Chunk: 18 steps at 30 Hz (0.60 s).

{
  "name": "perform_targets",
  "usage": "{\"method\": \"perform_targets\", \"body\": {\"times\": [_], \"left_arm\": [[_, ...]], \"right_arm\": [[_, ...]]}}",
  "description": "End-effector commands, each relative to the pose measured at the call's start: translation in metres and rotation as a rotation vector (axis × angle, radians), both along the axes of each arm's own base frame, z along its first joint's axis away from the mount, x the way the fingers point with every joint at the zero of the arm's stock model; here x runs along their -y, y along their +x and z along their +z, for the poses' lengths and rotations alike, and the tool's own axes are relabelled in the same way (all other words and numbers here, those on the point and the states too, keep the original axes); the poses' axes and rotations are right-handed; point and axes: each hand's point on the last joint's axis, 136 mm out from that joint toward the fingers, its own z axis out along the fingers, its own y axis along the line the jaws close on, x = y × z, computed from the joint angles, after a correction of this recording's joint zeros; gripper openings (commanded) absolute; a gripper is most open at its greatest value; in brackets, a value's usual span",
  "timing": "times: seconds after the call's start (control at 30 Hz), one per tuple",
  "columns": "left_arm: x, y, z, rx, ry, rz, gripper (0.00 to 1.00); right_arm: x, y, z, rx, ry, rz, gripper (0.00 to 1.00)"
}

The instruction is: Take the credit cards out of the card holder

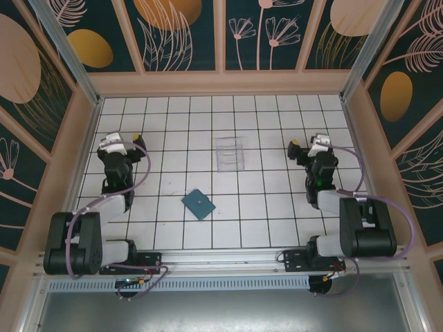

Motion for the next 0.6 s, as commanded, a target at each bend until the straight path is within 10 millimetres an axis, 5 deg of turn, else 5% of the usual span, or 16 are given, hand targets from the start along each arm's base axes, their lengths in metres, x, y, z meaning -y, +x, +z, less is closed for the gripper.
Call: {"method": "perform_targets", "body": {"times": [0.0,0.13,0.3,0.57], "left_arm": [[0.007,-0.008,-0.028,-0.173,-0.171,0.003,0.99],[0.041,-0.015,-0.040,-0.279,-0.306,-0.088,0.96],[0.105,-0.031,-0.059,-0.457,-0.376,-0.279,0.95],[0.159,-0.091,-0.108,-0.761,-0.517,-0.360,0.90]], "right_arm": [[-0.015,-0.004,0.001,-0.113,0.007,0.019,0.96],[-0.045,-0.012,0.009,-0.206,0.080,0.098,0.94],[-0.096,-0.034,0.005,-0.394,0.277,0.263,0.88],[-0.205,-0.113,-0.028,-0.717,0.302,0.668,0.82]]}}
